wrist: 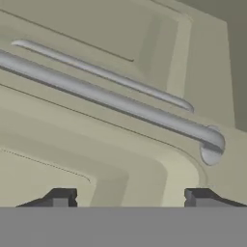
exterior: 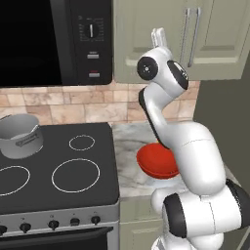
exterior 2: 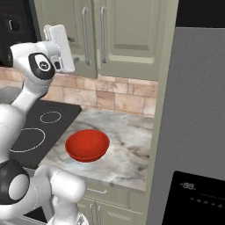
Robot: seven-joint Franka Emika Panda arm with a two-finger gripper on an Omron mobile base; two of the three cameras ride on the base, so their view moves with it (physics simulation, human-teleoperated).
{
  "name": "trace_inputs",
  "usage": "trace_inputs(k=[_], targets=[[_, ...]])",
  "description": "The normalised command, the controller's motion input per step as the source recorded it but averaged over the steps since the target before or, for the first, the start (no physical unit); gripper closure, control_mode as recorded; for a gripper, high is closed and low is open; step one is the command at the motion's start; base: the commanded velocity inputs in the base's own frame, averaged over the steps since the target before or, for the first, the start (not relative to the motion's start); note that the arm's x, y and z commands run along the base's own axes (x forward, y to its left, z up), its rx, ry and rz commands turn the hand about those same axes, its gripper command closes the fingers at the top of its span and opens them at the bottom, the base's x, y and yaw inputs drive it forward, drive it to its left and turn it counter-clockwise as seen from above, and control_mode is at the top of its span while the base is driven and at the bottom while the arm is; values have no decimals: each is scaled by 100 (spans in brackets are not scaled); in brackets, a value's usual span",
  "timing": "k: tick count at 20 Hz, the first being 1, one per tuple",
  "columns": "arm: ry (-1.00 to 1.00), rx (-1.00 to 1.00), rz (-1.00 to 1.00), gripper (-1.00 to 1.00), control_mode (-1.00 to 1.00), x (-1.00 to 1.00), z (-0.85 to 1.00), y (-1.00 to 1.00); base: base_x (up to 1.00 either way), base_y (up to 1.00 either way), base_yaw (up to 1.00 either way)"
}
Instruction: Open the cabinet and move the ladle to the pot. Then close the cabinet.
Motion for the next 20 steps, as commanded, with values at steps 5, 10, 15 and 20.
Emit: trace_inputs(k=[5,10,15,20], targets=[[0,0,8,-100,-100,54,0,-52,0,0,0],[0,0,6,-100,-100,48,0,-46,0,0,0],[0,0,6,-100,-100,46,0,-42,0,0,0],[0,0,6,-100,-100,24,-3,-39,0,0,0]])
